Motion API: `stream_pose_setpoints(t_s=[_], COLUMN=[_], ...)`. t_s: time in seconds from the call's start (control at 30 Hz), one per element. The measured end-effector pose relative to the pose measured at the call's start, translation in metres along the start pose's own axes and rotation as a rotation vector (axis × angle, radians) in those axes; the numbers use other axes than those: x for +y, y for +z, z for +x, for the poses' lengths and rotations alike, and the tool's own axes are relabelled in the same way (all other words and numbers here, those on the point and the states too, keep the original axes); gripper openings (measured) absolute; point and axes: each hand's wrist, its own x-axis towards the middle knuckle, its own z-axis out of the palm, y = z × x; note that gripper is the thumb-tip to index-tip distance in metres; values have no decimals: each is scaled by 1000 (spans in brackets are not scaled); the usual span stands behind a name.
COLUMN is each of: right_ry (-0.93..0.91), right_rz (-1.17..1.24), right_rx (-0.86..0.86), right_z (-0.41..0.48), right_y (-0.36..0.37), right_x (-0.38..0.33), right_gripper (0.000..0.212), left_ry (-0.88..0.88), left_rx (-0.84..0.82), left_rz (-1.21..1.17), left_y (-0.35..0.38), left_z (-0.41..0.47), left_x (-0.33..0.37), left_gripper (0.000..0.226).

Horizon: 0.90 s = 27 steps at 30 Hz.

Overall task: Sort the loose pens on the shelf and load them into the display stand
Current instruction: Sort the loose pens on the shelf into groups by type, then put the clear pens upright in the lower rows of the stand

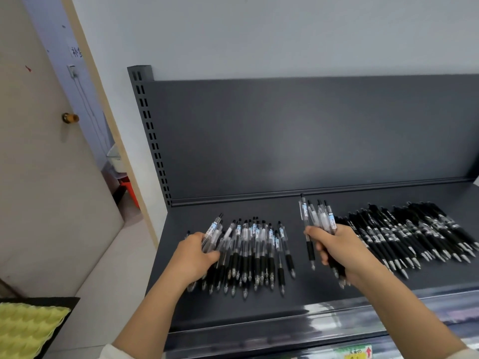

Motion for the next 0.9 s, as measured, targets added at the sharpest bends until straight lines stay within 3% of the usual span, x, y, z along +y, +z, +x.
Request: stream_pose_setpoints(t_s=[0.1,0.3,0.43,0.63,0.87,0.9], right_ry=[35,103,143,170,87,87], right_rz=[167,422,549,754,637,632], right_rx=[-13,-19,12,72,185,202], right_z=[-7,-28,-44,-80,-119,-127], right_y=[0,-6,-22,-78,-176,-193], right_x=[3,8,18,39,79,87], right_gripper=[23,21,23,20,15,14], left_ry=[15,15,19,69,176,196], left_rx=[42,-88,-258,-546,-567,-573], left_rz=[-144,-561,-721,-761,-643,-637], left_y=[-4,-2,18,83,180,195], left_z=[2,-13,-34,-85,-126,-135], left_x=[-2,24,55,120,204,217], left_gripper=[11,27,20,15,4,10])
